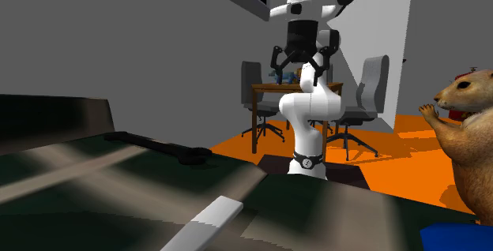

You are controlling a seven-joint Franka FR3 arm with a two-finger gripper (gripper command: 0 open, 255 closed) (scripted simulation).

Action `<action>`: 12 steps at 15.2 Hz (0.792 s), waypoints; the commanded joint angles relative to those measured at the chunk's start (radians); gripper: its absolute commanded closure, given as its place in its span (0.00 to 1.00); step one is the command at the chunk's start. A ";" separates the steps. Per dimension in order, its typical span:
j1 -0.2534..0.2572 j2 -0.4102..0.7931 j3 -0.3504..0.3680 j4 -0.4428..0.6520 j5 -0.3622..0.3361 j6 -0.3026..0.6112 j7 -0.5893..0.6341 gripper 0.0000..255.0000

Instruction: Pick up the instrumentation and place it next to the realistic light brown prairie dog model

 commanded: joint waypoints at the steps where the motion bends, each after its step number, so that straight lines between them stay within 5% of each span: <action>1: 0.000 0.000 0.000 0.000 0.000 0.000 0.000 0.00; 12: -0.037 0.334 -0.068 0.013 -0.007 0.349 0.028 0.00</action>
